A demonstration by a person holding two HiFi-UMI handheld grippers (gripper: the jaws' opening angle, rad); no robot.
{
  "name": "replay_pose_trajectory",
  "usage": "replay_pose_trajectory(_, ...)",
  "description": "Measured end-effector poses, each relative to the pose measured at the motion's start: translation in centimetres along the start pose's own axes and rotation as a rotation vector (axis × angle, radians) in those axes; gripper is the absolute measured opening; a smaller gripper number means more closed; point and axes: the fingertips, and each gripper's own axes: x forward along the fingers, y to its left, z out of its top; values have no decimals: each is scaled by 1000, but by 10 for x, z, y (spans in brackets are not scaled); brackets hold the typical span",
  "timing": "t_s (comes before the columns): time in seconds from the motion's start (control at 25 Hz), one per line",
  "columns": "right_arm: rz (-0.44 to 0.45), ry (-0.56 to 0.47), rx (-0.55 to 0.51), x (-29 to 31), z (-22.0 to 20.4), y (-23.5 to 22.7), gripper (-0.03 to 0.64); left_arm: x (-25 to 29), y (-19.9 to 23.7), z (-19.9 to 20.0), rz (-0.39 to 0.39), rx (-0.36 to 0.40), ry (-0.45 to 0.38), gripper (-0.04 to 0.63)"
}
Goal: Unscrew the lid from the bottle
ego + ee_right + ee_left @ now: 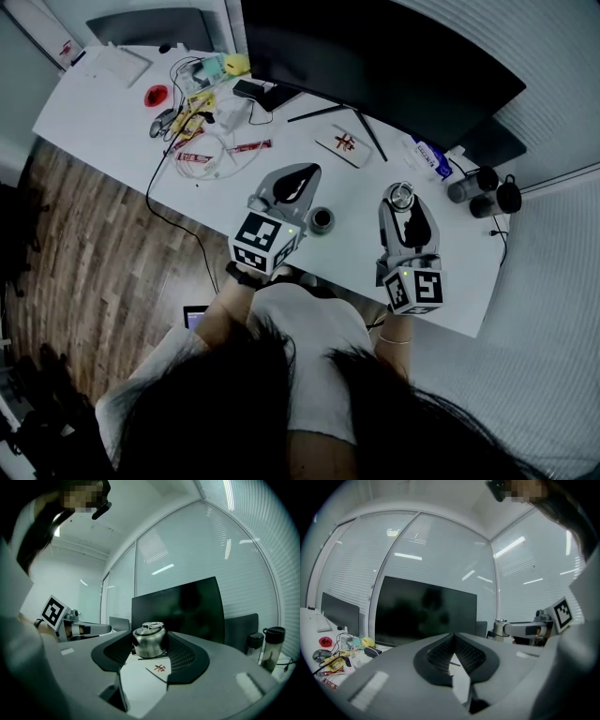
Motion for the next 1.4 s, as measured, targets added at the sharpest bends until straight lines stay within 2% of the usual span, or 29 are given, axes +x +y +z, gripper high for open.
replay_pose_trajectory(1.4, 24, 20, 13, 0, -7, 3, 229, -5, 3, -4, 19, 1, 8, 58)
